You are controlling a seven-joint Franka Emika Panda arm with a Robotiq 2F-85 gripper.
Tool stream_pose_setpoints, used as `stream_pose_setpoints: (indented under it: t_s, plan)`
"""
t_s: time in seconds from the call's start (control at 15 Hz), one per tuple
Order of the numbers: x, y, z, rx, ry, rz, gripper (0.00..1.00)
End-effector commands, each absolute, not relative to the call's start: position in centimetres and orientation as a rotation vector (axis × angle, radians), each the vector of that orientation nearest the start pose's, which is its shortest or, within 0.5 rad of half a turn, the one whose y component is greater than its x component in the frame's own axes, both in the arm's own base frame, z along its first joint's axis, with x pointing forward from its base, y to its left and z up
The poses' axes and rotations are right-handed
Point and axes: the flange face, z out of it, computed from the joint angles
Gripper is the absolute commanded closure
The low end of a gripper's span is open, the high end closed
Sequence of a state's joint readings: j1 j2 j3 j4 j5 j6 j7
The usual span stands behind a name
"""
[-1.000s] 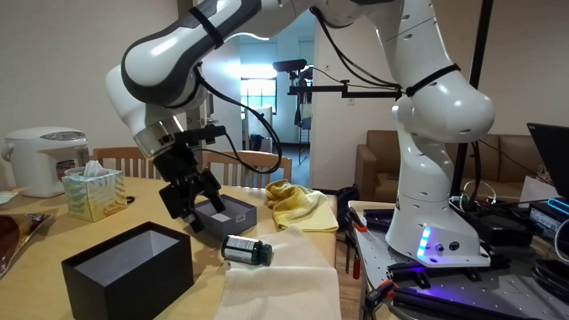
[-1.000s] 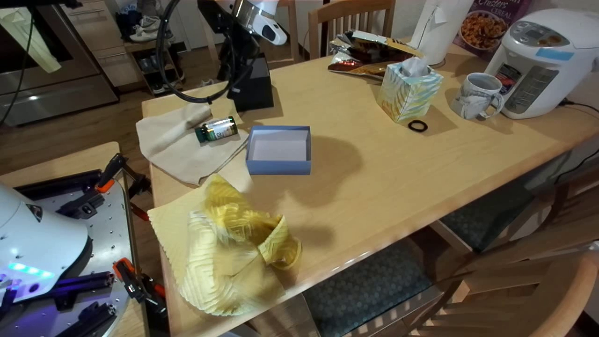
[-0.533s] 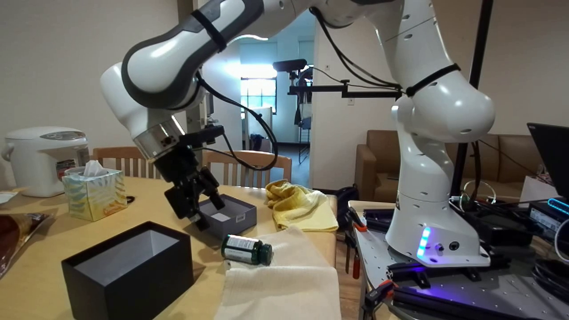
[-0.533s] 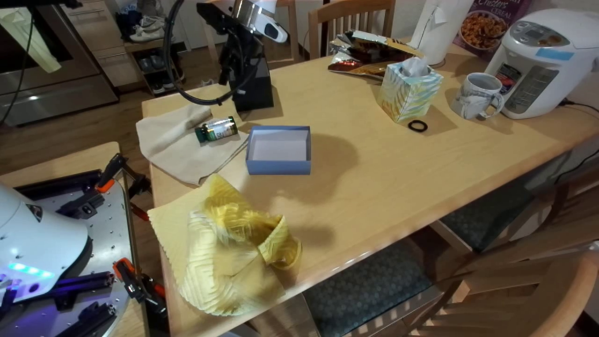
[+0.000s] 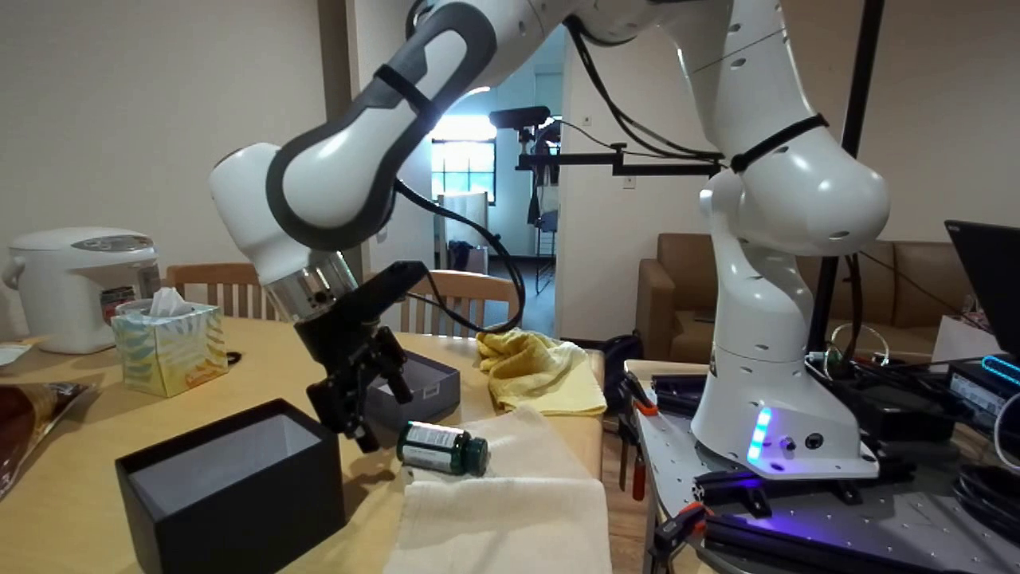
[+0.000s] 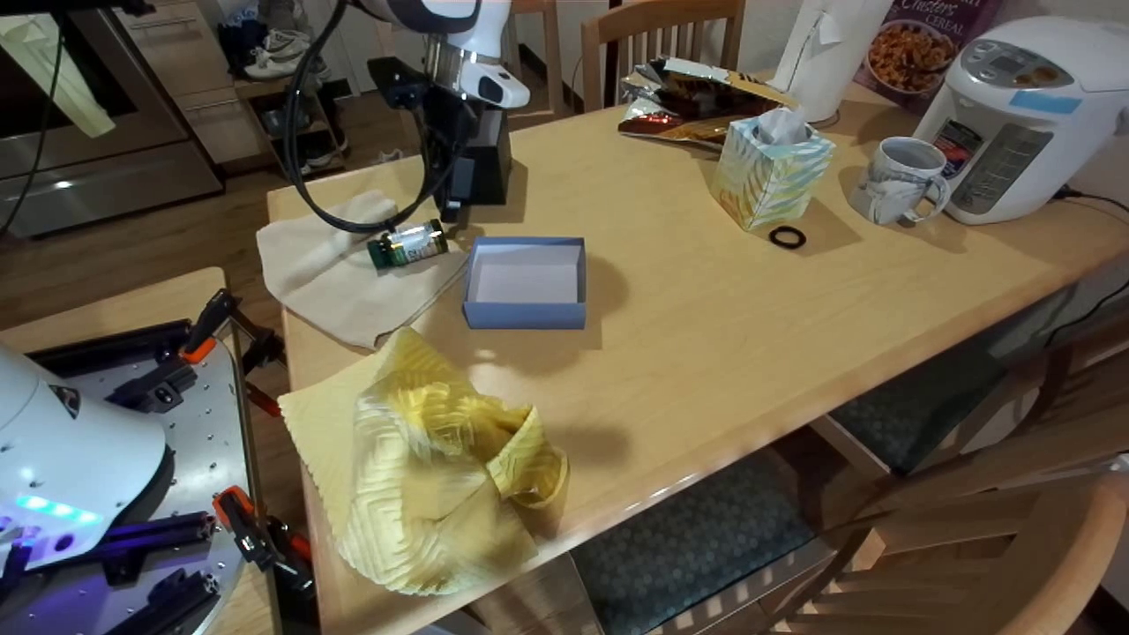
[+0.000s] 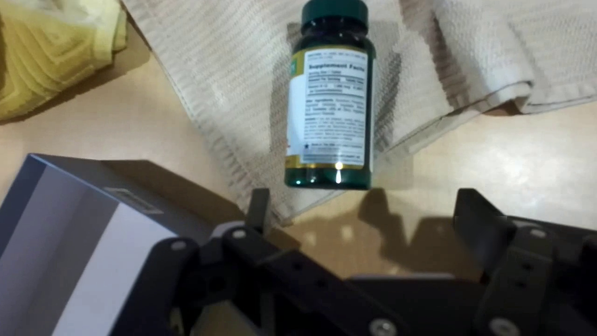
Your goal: Remove the bottle from the black box and put it on the table upright
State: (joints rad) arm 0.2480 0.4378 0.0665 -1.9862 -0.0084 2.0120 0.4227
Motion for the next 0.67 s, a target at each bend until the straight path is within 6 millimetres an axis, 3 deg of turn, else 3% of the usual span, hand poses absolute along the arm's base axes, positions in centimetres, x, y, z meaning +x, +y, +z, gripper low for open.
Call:
stream_pose_setpoints:
  t_s: [0.0, 0.07, 0.13, 0.6]
  plan:
    - [49.7, 18.2, 20.8, -3.219, 0.248, 0.517, 0.0]
    - [49.0, 18.5, 20.5, -3.216, 0.231, 0.506, 0.0]
    - [51.0, 18.5, 20.0, -3.212, 0.204, 0.558, 0.0]
    - [50.9, 18.5, 19.8, -3.212, 0.205, 0.556, 0.0]
